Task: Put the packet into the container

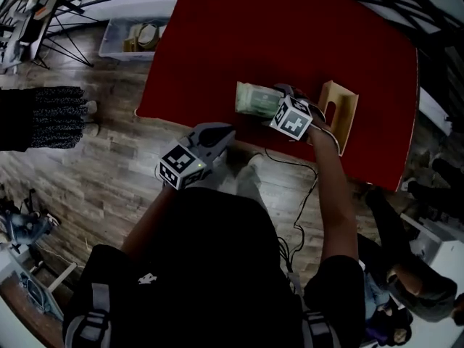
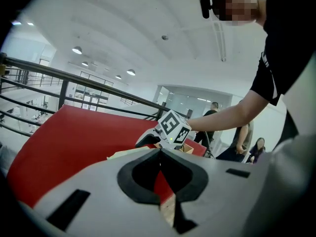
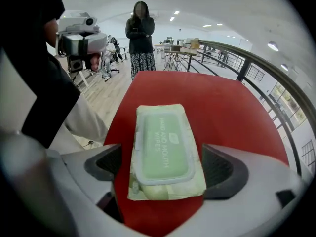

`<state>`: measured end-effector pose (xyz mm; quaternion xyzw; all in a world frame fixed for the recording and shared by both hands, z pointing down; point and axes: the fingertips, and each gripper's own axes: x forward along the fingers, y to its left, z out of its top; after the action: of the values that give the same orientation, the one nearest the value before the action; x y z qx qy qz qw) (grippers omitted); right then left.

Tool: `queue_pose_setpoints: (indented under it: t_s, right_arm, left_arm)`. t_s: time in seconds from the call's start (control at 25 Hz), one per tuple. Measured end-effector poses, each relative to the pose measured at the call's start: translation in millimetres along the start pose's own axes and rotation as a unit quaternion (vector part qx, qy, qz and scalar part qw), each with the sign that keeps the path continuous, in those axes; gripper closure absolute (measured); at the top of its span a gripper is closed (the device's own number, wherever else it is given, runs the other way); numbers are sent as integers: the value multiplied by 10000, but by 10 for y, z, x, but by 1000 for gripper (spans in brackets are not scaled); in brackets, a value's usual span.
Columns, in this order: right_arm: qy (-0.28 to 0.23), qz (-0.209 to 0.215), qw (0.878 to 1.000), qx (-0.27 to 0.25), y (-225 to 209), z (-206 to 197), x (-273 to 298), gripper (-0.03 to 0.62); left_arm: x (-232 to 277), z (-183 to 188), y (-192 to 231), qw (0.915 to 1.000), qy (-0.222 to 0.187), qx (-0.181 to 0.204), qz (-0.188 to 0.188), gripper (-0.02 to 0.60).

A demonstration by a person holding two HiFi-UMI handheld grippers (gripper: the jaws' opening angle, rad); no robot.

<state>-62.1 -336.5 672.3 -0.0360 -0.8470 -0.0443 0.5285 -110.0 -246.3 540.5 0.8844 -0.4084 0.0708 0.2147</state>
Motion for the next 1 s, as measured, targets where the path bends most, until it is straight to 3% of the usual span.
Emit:
queue_pose_setpoints:
  t_s: [0.28, 0.52, 0.76, 1.0]
  right_arm:
    - [415, 277, 9985, -233, -72, -65, 281, 120]
    - [479, 158, 9978, -436, -83, -33, 278, 123]
    - [479, -151, 9987, 115, -73, -42, 222, 169]
    - [174, -352, 9955, 861, -81, 78, -17, 172]
  left_arm:
    - [-42, -28, 49, 9999, 32, -47, 104, 572]
    - [-66, 14, 98, 9999, -34, -82, 126, 572]
    - [-25, 0, 49, 10000, -20, -56, 44, 572]
    - [-18, 64, 54, 10000, -44, -39, -72, 572]
